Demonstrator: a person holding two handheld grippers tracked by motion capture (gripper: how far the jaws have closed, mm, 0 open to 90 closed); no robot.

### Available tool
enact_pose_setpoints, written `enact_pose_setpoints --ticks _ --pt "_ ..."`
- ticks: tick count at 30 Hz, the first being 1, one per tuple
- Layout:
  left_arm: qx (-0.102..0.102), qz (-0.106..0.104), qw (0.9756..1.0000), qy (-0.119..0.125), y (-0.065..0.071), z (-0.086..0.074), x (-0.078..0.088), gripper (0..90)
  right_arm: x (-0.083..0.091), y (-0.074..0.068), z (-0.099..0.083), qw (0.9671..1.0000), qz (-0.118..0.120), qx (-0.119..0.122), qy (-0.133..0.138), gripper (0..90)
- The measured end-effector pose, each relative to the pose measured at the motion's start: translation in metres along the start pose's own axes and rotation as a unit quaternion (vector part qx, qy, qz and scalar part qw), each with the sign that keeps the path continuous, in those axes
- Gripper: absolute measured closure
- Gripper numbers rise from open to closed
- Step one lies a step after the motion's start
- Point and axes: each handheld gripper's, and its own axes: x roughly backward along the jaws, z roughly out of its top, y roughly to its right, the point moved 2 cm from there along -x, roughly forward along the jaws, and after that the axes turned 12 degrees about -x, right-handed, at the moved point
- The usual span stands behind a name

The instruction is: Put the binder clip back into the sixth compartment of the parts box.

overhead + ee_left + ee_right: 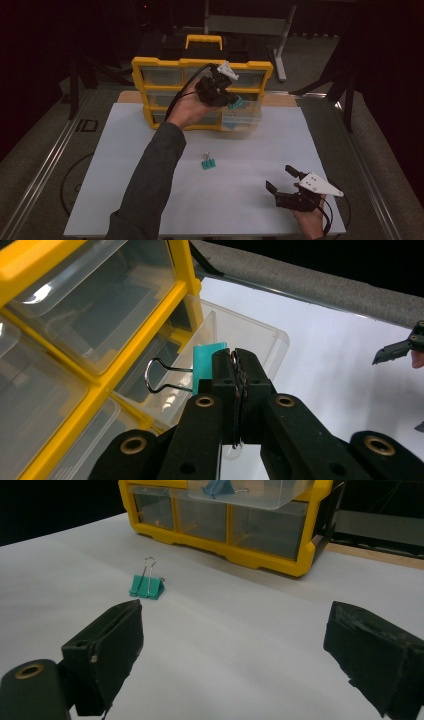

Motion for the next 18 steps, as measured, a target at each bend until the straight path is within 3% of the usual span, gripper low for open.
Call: enact_pose_setpoints --ticks 3,4,6,7,10,12,13,18 --pt "0.003 -0.003 1.0000 -0.009 -0.001 -0.003 -0.006 88.6 0.000 0.000 0.000 1.0000 0.000 -0.001 0.000 8.7" --pt "0.012 -0.003 0.9999 -0.008 -0.003 -0.004 -0.007 83.0 0.001 0.000 0.000 1.0000 0.000 -0.001 0.000 8.6" --pt "0.032 0.005 0.9995 -0.007 -0.004 -0.006 -0.008 59.1 0.001 0.001 0.000 1.0000 0.000 -0.001 0.001 8.6" --pt "0.030 0.016 0.9994 -0.009 -0.003 -0.008 -0.008 47.2 0.001 0.001 0.001 1.0000 0.000 -0.003 0.001 8.7" --pt "0.049 0.028 0.9982 -0.018 -0.005 -0.012 -0.007 18.9 0.002 0.001 0.001 1.0000 0.001 -0.004 0.003 8.7" --pt "0.049 0.033 0.9981 -0.019 -0.005 -0.014 -0.006 12.4 0.001 0.001 0.001 1.0000 0.001 -0.004 0.003 8.7" --pt "0.058 0.034 0.9975 -0.019 -0.006 -0.018 -0.004 8.8 0.001 0.001 0.001 1.0000 0.001 -0.003 0.002 8.7" --pt "0.057 0.040 0.9972 -0.026 -0.004 -0.030 0.000 5.6 0.002 0.001 0.001 1.0000 -0.001 -0.004 0.002 8.7"
